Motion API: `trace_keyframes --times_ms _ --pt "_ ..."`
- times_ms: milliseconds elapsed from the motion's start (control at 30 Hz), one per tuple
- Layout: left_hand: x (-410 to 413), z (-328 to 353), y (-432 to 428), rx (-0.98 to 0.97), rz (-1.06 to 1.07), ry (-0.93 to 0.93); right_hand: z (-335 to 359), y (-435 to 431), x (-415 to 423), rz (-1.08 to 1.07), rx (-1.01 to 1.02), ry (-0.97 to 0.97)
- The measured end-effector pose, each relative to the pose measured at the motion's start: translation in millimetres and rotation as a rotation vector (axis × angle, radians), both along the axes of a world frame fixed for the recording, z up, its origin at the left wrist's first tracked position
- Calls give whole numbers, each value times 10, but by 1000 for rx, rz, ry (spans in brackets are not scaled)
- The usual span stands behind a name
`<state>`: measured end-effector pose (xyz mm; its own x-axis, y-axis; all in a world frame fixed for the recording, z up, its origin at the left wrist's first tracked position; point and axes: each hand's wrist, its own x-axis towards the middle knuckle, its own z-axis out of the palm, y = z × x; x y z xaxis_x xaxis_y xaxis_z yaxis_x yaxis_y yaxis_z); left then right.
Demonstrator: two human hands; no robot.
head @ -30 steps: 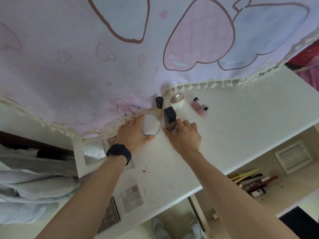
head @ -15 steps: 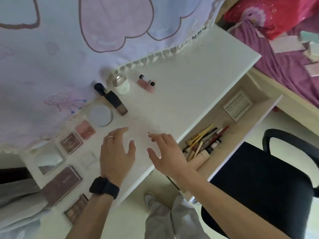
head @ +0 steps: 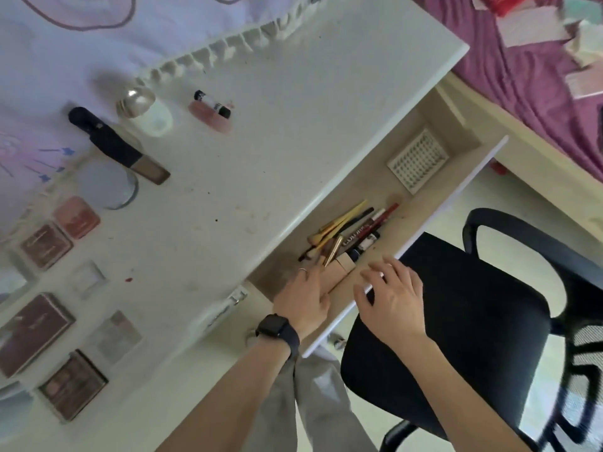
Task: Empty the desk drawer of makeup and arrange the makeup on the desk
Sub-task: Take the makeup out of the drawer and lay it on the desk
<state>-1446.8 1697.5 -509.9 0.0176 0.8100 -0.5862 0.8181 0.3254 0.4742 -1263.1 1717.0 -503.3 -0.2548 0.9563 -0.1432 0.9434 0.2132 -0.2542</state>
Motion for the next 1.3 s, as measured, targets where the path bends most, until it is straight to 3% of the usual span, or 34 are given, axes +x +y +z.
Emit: trace_keyframes --times_ms 233,367,433,567,700,833,933,1067,1300 --pt "100 -339 216 -127 38 61 -116 502 -83 117 -299 -299" --pt "51 -288 226 -124 88 -25 -62 566 -117 108 -390 -319" --pt "31 -167 218 -57 218 -160 27 530 -109 5 -394 -131" --pt "-67 250 253 14 551 -545 395 546 -141 -333 -551 572" --pt "-362 621 377 144 695 -695 718 735 -499 -293 -575 799" --pt "-828 774 447 297 755 -517 798 1079 -1147 -133 -479 798" --pt "-1252 753 389 455 766 -129 743 1349 -1765 7 -409 704" --pt "-1632 552 239 365 537 364 651 1596 -2476 129 -386 583" --pt "-1657 330 131 318 402 466 499 1708 -2875 315 -123 339"
